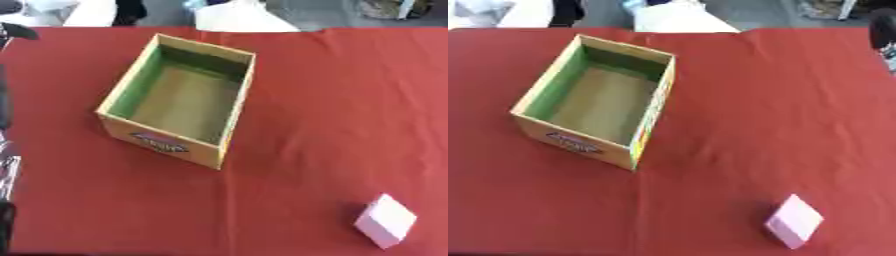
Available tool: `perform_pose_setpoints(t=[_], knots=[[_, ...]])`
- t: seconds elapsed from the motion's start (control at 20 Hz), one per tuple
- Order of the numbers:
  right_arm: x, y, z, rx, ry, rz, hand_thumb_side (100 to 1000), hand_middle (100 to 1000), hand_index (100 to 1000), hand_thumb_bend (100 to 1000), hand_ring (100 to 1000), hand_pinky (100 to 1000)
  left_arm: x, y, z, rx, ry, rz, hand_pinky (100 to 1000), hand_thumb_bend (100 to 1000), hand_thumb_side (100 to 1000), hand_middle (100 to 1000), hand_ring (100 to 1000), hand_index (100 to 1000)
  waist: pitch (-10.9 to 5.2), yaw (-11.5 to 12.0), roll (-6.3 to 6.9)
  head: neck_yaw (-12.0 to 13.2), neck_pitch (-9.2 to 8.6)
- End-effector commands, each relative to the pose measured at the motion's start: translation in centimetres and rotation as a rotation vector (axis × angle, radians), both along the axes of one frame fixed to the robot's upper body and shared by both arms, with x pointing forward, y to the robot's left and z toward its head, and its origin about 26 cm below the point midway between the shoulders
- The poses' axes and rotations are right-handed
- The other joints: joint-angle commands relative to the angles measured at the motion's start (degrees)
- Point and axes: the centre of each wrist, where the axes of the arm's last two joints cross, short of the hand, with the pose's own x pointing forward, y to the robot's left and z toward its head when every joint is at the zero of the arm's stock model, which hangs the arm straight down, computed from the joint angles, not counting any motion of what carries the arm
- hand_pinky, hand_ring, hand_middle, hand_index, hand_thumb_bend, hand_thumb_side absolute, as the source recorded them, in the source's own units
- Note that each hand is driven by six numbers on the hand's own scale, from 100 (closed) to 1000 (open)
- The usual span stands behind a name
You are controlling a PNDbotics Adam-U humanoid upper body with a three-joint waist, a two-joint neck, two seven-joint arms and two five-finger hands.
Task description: Pick up objects on the table and place them in the box.
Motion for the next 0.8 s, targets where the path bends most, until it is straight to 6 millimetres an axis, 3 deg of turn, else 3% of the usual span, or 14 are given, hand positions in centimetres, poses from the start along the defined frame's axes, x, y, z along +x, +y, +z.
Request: perform_pose_setpoints(t=[0.05,0.4,0.8], knots=[[-0.35,-0.19,0.88,-0.014,-0.026,-0.005,1000,754,909,100,820,875,-0.26,0.12,0.59,0.012,-0.019,0.001,542,100,752,593,689,768,-0.92,-0.1,0.04,0.0,0.25],[-0.45,-0.36,1.09,-0.062,-0.009,-0.019,1000,765,906,100,830,874,-0.3,0.19,0.52,0.016,-0.015,0.004,543,100,751,594,690,768,-1.14,-0.2,-0.06,0.1,0.78],[-0.94,-1.06,1.2,-0.325,0.109,-0.051,1000,818,905,100,867,873,-0.44,0.42,0.25,0.032,0.0,0.009,543,100,751,594,690,768,-2.15,-1.0,-0.6,0.5,1.81]])
